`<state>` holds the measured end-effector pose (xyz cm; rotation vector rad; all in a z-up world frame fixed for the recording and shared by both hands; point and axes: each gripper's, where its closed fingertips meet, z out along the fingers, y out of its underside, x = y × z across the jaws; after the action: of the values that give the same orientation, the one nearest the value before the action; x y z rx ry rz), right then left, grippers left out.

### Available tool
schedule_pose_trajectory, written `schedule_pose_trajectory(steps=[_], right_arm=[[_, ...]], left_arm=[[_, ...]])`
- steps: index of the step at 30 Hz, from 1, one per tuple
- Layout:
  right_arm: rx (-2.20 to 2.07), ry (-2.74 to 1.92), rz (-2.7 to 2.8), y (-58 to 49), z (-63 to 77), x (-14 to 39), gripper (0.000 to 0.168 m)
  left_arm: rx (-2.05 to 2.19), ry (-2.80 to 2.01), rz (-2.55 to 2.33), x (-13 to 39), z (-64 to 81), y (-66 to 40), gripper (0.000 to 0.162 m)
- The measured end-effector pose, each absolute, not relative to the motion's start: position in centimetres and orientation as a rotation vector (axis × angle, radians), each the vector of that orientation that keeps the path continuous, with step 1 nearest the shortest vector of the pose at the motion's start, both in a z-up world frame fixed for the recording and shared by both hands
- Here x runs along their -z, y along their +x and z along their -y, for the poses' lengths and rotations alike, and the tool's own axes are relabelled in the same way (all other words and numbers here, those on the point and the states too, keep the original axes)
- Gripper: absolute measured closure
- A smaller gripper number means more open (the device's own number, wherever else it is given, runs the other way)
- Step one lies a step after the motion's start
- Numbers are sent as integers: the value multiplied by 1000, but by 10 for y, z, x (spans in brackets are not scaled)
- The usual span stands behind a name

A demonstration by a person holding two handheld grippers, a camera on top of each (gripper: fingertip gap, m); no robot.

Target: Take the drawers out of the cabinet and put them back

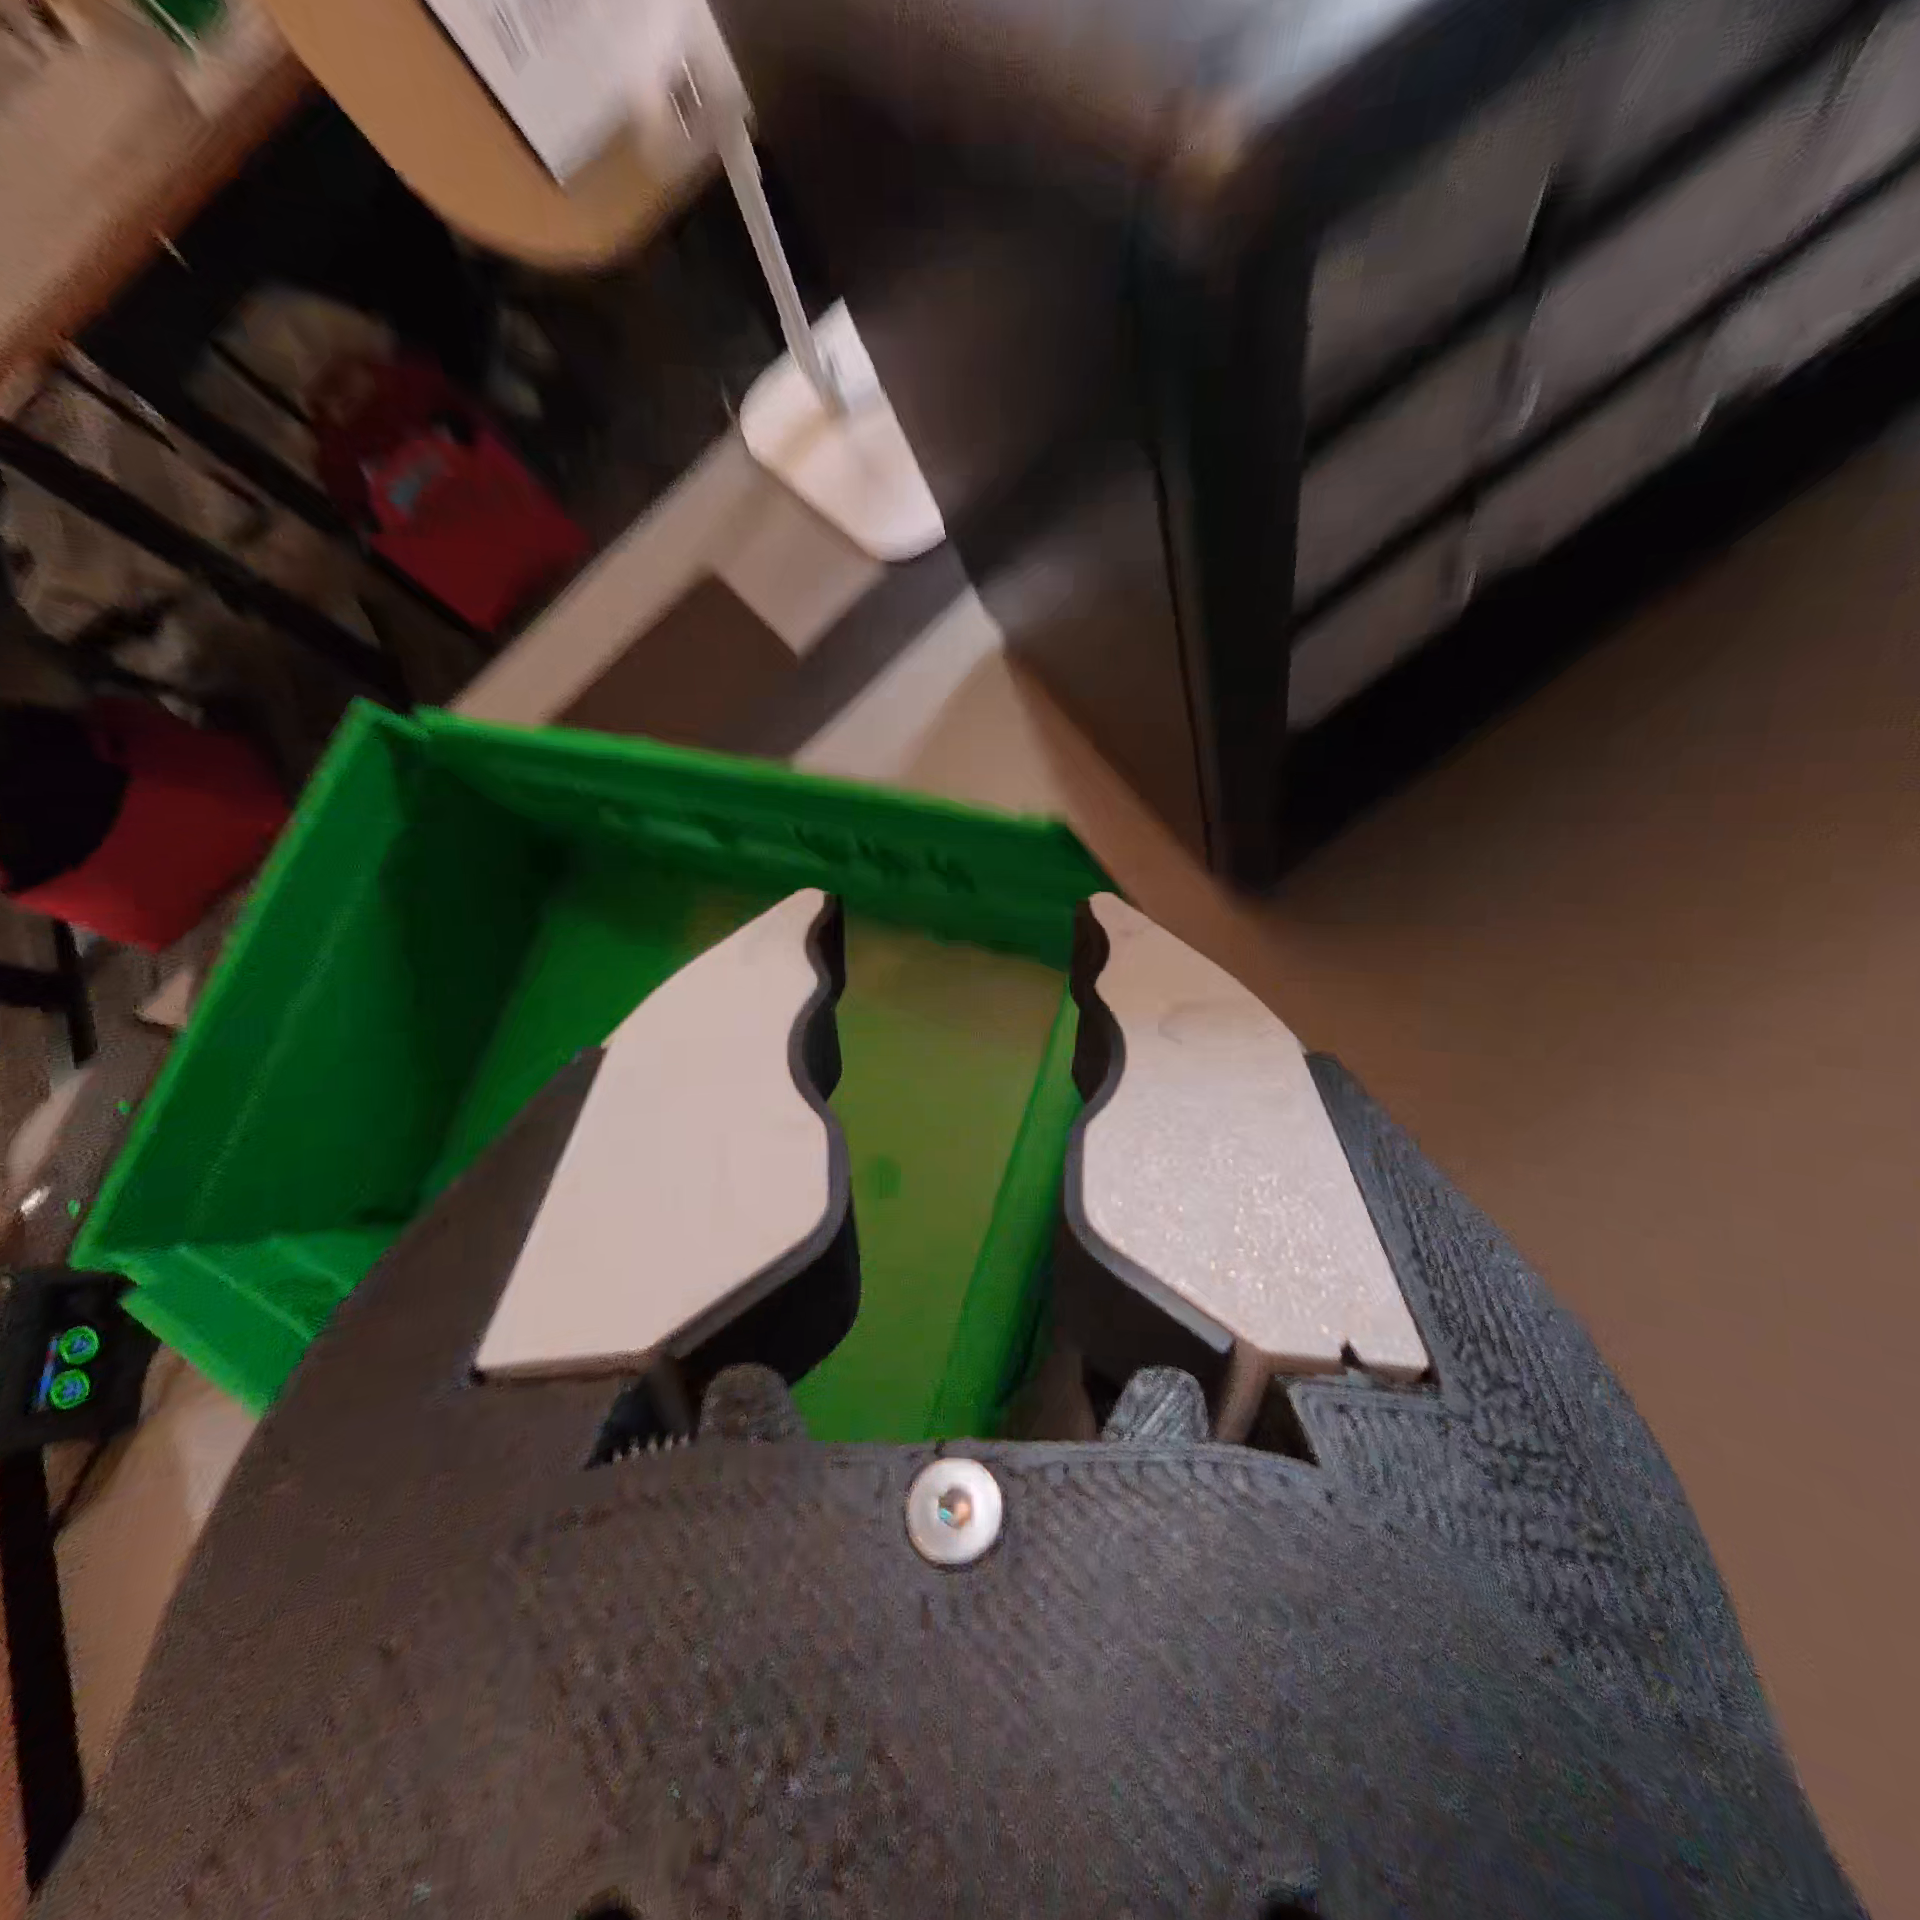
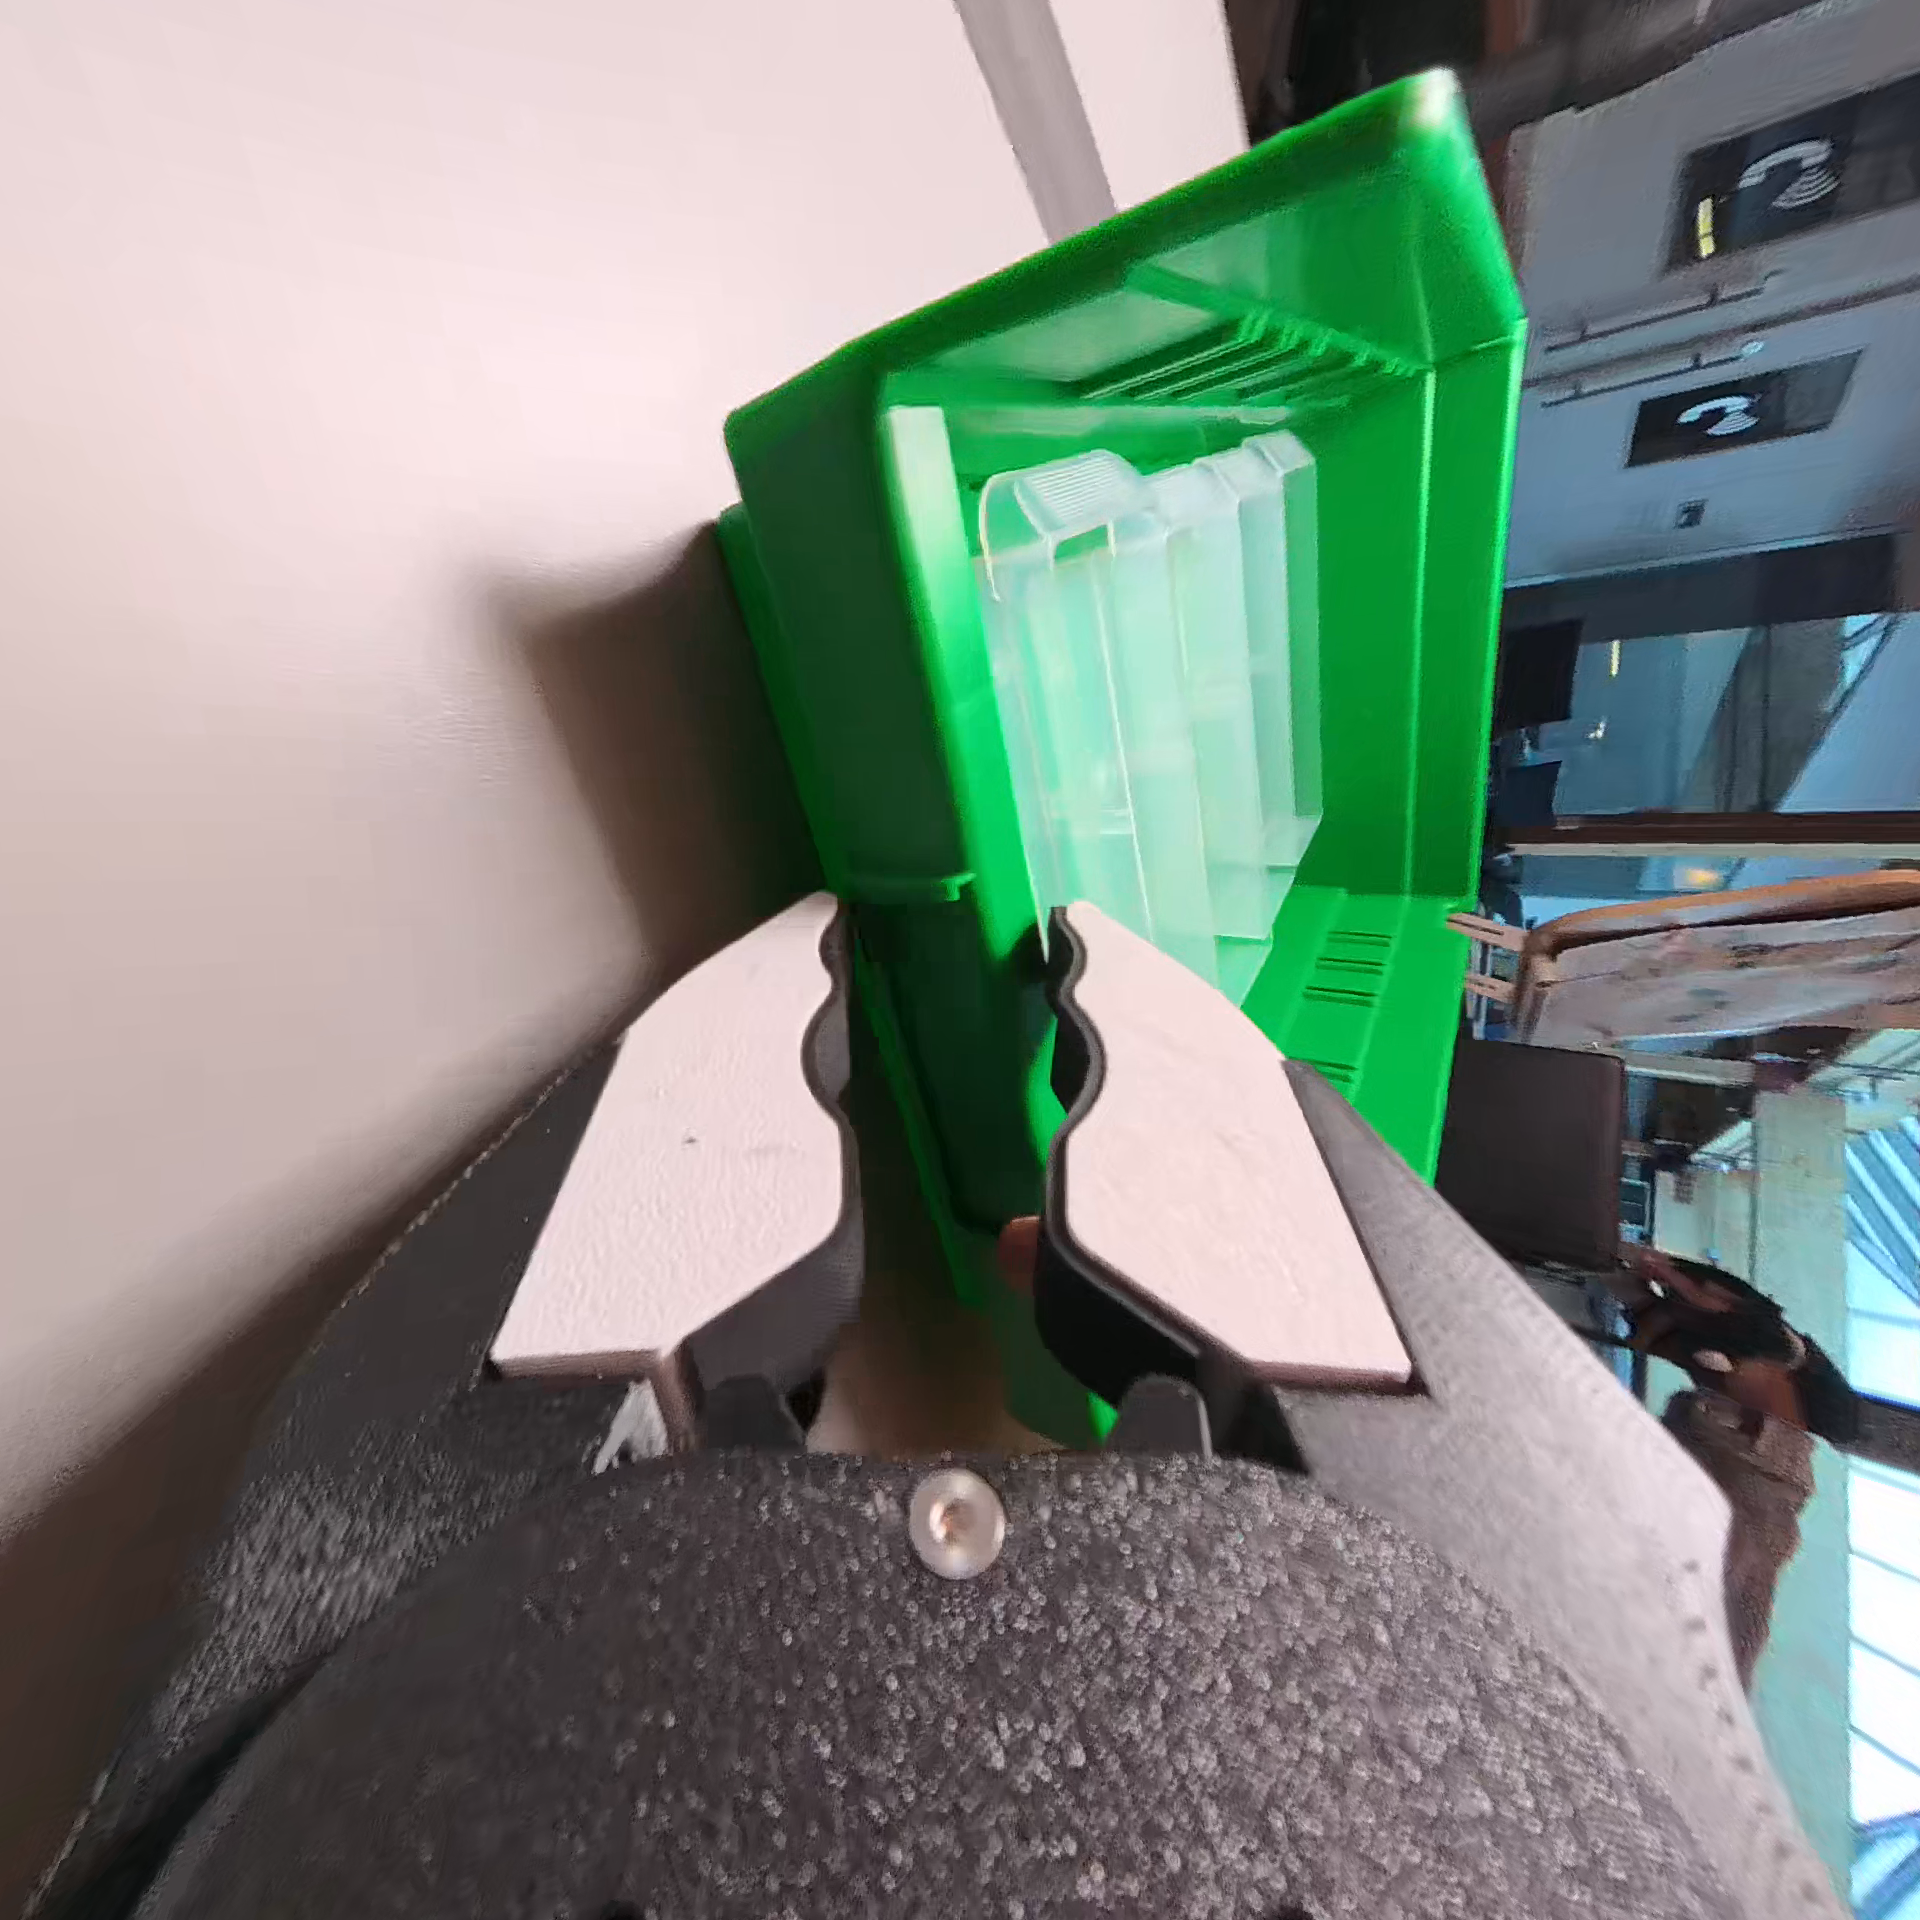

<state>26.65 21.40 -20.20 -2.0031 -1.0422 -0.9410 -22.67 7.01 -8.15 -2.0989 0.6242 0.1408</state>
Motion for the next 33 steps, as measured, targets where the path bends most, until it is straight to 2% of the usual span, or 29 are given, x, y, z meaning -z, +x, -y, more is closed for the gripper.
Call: schedule_pose_trajectory(steps=[1, 7, 9, 11, 14, 20, 23, 25, 27, 30, 33], right_arm=[[924, -2007, 1058, 266, -214, 202, 133], [824, -1988, 1334, 252, -173, 202, 137], [778, -1929, 1465, 239, -147, 203, 137], [675, -1848, 1591, 222, -116, 203, 137], [506, -1744, 1716, 198, -67, 203, 137], [368, -1646, 1759, 180, 4, 198, 136], [15, -1736, 1577, 170, 43, 173, 116], [-224, -1725, 1427, 173, 65, 147, 114], [-290, -1705, 1213, 197, 68, 121, 114], [-234, -1733, 810, 259, 52, 101, 117], [-289, -1799, 526, 296, 34, 114, 115]], left_arm=[[-154, -2163, -647, 99, -66, -231, 117], [-347, -2447, -810, 198, -49, -266, 98], [-396, -2424, -878, 214, -54, -270, 107], [-451, -2371, -955, 221, -58, -268, 129], [-545, -2276, -1082, 221, -66, -261, 132], [-473, -2155, -1288, 221, -62, -236, 132], [-409, -2035, -1420, 220, -49, -227, 131], [-433, -2007, -1424, 218, -38, -228, 128], [-415, -1979, -1356, 206, -25, -221, 118], [-188, -1881, -1163, 167, 0, -180, 121], [260, -1803, -955, 133, 26, -94, 128]])
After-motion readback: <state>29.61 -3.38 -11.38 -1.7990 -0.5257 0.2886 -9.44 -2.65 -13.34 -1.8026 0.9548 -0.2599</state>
